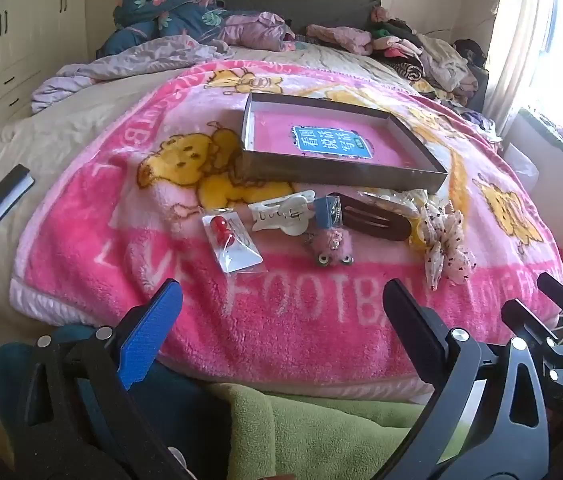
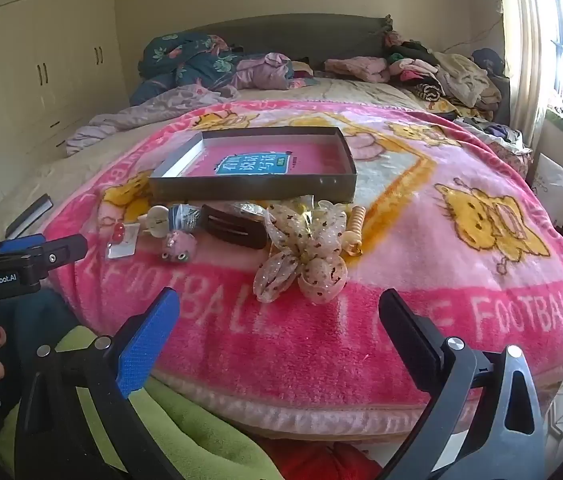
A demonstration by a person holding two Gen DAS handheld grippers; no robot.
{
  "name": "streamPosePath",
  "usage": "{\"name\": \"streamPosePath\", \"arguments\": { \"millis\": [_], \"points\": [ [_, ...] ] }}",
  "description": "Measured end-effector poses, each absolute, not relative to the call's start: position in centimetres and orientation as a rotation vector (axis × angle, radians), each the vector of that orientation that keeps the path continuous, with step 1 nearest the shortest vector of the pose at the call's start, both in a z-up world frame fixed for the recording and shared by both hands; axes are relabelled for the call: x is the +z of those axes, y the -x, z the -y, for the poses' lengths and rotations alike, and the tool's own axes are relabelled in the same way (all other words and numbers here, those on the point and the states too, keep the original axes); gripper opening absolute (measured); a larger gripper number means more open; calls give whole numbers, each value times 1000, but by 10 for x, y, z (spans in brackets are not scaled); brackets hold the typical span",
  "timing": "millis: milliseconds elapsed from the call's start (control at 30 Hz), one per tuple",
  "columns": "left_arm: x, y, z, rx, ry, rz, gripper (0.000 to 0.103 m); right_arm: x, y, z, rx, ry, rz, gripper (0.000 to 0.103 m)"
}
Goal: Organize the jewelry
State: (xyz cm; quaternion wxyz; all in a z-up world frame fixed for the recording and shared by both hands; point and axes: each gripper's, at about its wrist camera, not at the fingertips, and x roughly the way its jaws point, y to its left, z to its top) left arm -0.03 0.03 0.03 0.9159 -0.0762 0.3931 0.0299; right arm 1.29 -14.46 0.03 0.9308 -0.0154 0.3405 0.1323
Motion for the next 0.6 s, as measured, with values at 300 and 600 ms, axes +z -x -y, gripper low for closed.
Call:
{"name": "streamPosePath", "arguments": {
  "millis": [300, 600],
  "points": [
    [0, 0, 0, 63, 153, -809, 92, 1, -12, 142, 266, 36, -696, 97],
    [5, 0, 2, 63, 151, -803, 92, 1, -12, 142, 269, 41, -691, 97]
  ]
}}
